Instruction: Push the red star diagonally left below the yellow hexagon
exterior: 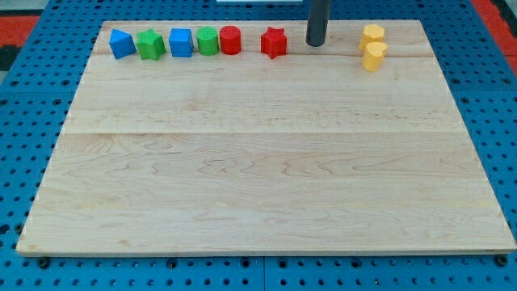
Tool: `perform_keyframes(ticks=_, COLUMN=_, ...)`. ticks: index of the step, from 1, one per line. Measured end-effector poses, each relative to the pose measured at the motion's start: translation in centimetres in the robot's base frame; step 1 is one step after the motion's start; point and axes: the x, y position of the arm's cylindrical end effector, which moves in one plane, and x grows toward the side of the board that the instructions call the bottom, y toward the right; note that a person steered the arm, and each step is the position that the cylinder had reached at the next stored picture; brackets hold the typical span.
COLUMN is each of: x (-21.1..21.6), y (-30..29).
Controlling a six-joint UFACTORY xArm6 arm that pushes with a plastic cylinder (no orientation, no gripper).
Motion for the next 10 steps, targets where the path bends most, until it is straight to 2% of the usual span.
perform_keyframes(ticks=1, x=-3.2, y=0.0)
perform_keyframes(ticks=2, x=-5.5, y=-2.6)
perform_keyframes(ticks=3, x=-4.4, y=-7.0)
perform_keyframes(ticks=4, x=-4.4, y=-7.1)
perform_keyframes(ticks=6, x=-0.2, y=-7.0)
perform_keyframes(ticks=7, x=-2.4, y=-6.4)
perform_keyframes(ticks=8, x=-1.5, y=-8.5)
perform_keyframes(ticks=9, x=1.1, y=-9.4)
perform_keyframes(ticks=10, x=6.2, y=-6.6)
